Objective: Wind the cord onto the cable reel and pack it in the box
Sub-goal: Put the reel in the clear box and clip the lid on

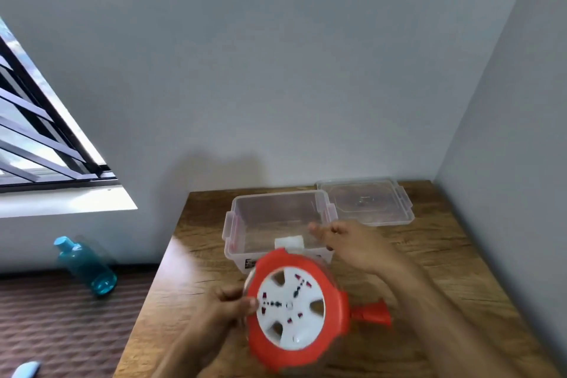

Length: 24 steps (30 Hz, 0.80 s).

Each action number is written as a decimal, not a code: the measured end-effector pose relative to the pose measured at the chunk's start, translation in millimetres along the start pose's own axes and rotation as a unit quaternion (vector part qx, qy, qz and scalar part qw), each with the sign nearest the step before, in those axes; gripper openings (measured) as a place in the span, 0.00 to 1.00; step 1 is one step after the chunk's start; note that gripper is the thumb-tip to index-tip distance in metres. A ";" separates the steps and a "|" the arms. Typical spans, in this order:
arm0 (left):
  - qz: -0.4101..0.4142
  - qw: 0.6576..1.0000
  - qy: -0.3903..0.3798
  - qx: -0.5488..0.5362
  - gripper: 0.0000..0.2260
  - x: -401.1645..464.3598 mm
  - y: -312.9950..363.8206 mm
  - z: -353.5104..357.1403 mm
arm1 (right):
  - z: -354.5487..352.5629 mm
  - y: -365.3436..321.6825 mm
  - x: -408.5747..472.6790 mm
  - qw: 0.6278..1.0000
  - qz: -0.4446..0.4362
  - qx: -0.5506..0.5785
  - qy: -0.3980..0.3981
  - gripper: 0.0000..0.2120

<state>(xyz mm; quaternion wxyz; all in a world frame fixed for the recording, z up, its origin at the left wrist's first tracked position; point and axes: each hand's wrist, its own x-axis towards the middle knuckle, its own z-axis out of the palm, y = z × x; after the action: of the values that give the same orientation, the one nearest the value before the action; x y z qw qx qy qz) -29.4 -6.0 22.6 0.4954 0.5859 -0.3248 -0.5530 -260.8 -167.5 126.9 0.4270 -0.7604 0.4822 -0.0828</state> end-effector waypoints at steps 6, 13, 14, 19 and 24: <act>0.101 0.990 0.096 -0.017 0.14 64.9 108.0 -22.9 | -32.2 -49.8 55.1 0.995 -0.079 0.050 -0.040 0.18; 0.092 0.968 0.149 0.182 0.13 133.8 113.3 -35.8 | 9.6 -35.6 135.2 0.999 -0.019 0.034 0.014 0.26; 0.089 0.955 0.161 0.235 0.13 138.8 110.3 -33.6 | 16.2 -30.0 140.1 0.999 -0.007 0.027 0.014 0.25; 0.090 0.864 0.163 0.467 0.13 142.8 99.3 -14.8 | 40.7 -2.2 147.2 0.995 0.092 -0.023 -0.034 0.23; 0.115 0.783 0.143 0.595 0.17 144.7 73.9 1.7 | 64.6 11.9 140.9 0.984 0.145 -0.094 -0.052 0.24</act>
<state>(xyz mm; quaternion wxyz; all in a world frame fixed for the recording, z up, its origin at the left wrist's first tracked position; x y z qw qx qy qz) 7.0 -162.8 45.1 0.1494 0.7948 -0.5798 -0.0990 -160.5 -246.0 37.9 0.3856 -0.7223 0.5704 0.0650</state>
